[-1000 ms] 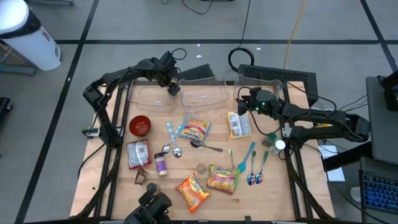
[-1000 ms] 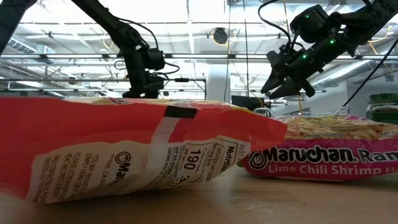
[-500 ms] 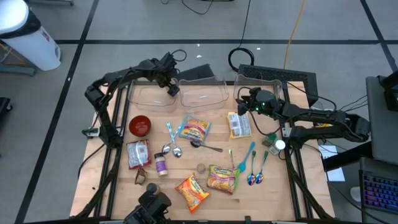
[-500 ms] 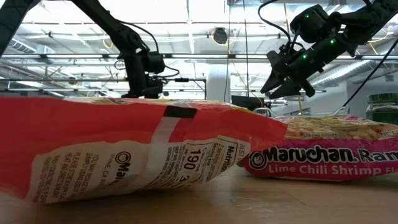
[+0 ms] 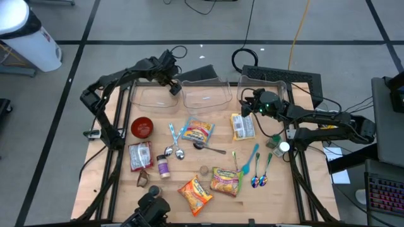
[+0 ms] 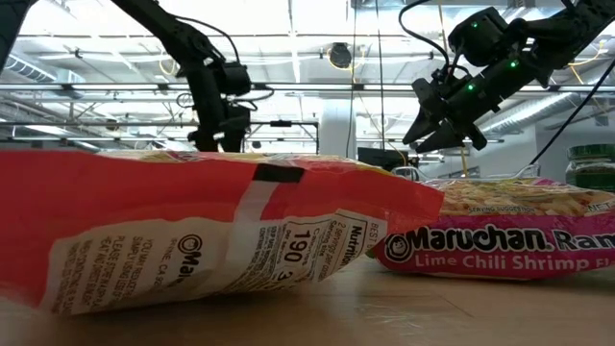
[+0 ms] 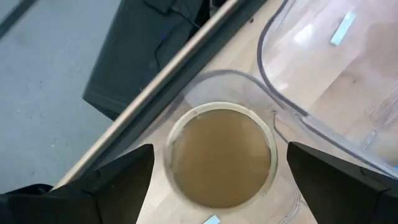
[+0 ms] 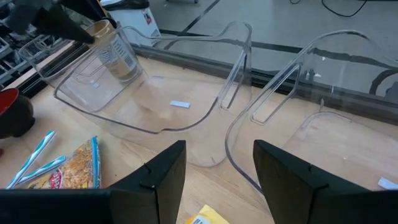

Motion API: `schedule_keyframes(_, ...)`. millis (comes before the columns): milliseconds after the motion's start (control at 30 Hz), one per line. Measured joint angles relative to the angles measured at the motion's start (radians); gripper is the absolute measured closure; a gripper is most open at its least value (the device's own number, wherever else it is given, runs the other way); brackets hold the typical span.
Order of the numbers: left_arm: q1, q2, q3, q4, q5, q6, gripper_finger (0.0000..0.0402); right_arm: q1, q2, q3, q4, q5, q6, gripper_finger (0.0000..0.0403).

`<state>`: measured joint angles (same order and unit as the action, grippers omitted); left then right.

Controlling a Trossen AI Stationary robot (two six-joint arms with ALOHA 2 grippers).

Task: Pick & Place Food Item
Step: Put the blue noodle pack into the right transparent bin

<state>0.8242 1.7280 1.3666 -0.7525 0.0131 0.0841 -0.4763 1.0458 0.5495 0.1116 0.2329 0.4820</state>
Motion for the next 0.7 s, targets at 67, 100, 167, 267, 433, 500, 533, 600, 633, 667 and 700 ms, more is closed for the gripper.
schedule_keyframes(67,0.0,-0.026,0.0,0.0,-0.009,0.005,0.0026,0.0,0.0,0.0,0.0,0.0,0.0,0.022)
schedule_keyframes(100,0.0,-0.043,0.0,0.0,-0.011,0.013,0.0026,0.0,0.0,0.0,0.0,0.0,0.0,0.022)
schedule_keyframes(167,0.0,-0.08,0.0,0.001,-0.013,0.026,0.0026,0.0,0.0,0.0,0.0,0.0,0.0,0.022)
schedule_keyframes(267,0.0,-0.137,0.0,0.002,-0.014,0.057,0.0025,0.0,0.0,0.0,0.0,0.0,0.0,0.022)
schedule_keyframes(433,0.0,-0.249,0.0,0.018,-0.014,0.078,0.0025,0.0,0.0,0.0,0.001,0.001,0.0,0.022)
schedule_keyframes(500,-0.002,-0.296,0.0,0.044,-0.011,0.071,0.0025,0.0,0.0,0.0,0.004,0.001,0.0,0.022)
schedule_keyframes(533,-0.002,-0.32,0.0,0.061,-0.006,0.063,0.0025,0.0,0.0,0.0,0.007,0.001,0.0,0.022)
schedule_keyframes(600,-0.002,-0.37,0.0,0.111,0.012,0.034,0.0025,0.0,0.0,0.0,0.018,0.001,0.0,0.022)
schedule_keyframes(633,-0.002,-0.394,0.001,0.143,0.021,0.012,0.0025,0.0,0.0,0.0,0.027,0.001,0.0,0.022)
schedule_keyframes(667,-0.002,-0.417,0.001,0.178,0.031,-0.013,0.0025,0.0,0.0,0.0,0.038,0.001,0.0,0.022)
schedule_keyframes(700,-0.002,-0.439,0.001,0.217,0.045,-0.036,0.0025,0.0,0.0,0.0,0.05,0.001,0.0,0.022)
